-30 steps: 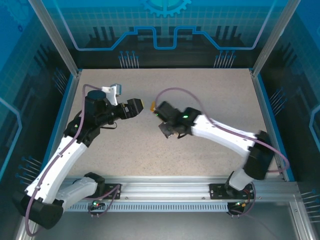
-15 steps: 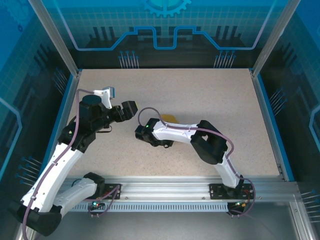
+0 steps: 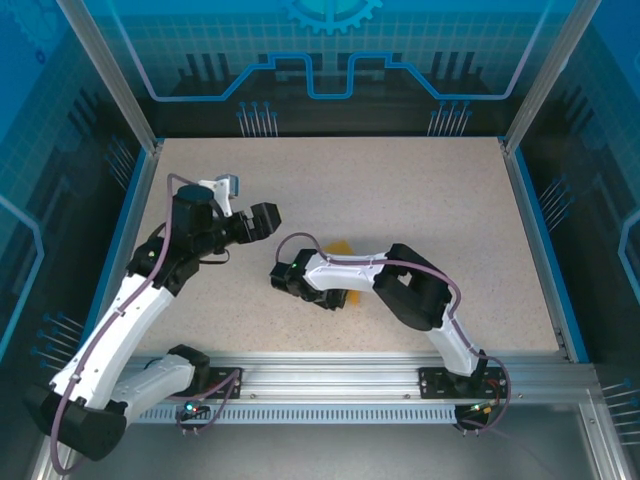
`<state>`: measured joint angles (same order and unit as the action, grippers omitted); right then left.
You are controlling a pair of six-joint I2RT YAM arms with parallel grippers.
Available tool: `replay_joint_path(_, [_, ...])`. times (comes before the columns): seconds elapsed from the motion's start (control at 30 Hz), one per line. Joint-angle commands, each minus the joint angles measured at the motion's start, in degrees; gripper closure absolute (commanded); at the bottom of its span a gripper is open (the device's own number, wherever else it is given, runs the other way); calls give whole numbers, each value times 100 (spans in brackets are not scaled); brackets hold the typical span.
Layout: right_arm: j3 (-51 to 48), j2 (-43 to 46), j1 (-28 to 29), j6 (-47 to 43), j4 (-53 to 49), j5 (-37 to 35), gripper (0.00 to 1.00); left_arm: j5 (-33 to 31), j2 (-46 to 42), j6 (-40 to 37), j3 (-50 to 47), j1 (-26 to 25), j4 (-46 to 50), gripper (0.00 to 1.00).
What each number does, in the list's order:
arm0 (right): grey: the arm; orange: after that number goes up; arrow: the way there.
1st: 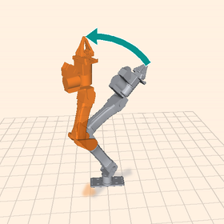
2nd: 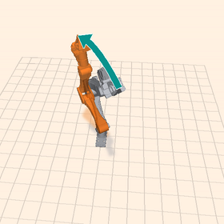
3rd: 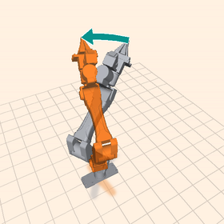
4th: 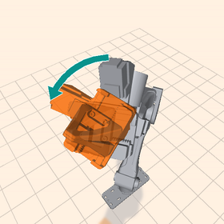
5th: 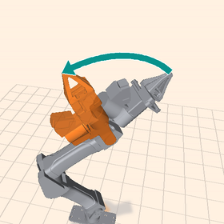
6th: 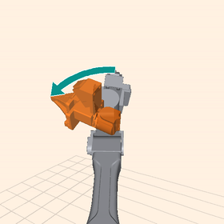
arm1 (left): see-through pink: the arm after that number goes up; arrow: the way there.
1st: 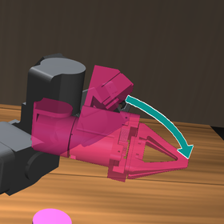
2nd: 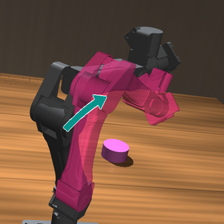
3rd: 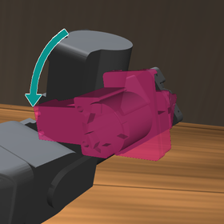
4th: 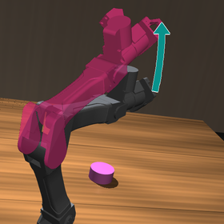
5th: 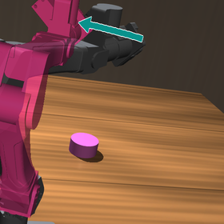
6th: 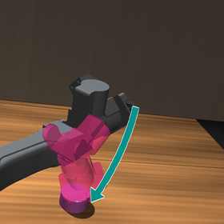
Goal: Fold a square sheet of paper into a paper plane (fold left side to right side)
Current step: Turn over the paper at the center of the table, then fold the wing for the fifth time at the center of the table.
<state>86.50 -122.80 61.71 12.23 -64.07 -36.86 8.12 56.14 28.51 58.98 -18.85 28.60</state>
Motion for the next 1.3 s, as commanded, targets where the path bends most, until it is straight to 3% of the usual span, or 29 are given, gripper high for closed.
replay_joint_path(0.0, [-177,557,-43,16,232,617,56,221,86,73,0,66,93,1])
replay_joint_path(0.3, [-1066,1744,-172,312,923,1370,39,789,725,483,-187,196,-129,1])
replay_joint_path(0.5, [-1883,2710,-587,582,1706,2008,36,1477,1391,900,-632,215,-901,5])
replay_joint_path(0.67, [-2800,3875,-1211,892,2776,2725,31,2138,2110,1339,-1002,160,-1872,15])
replay_joint_path(0.97, [-4737,5945,-2790,1956,4829,4054,14,2364,3386,1534,-861,-314,-2648,17])
replay_joint_path(1.1, [-5260,6490,-3315,2219,5202,4554,6,2426,4000,1572,-586,-545,-2839,18])
replay_joint_path(1.27, [-5525,6762,-3550,2249,5191,4764,2,2494,4644,1641,-238,-766,-3054,23])
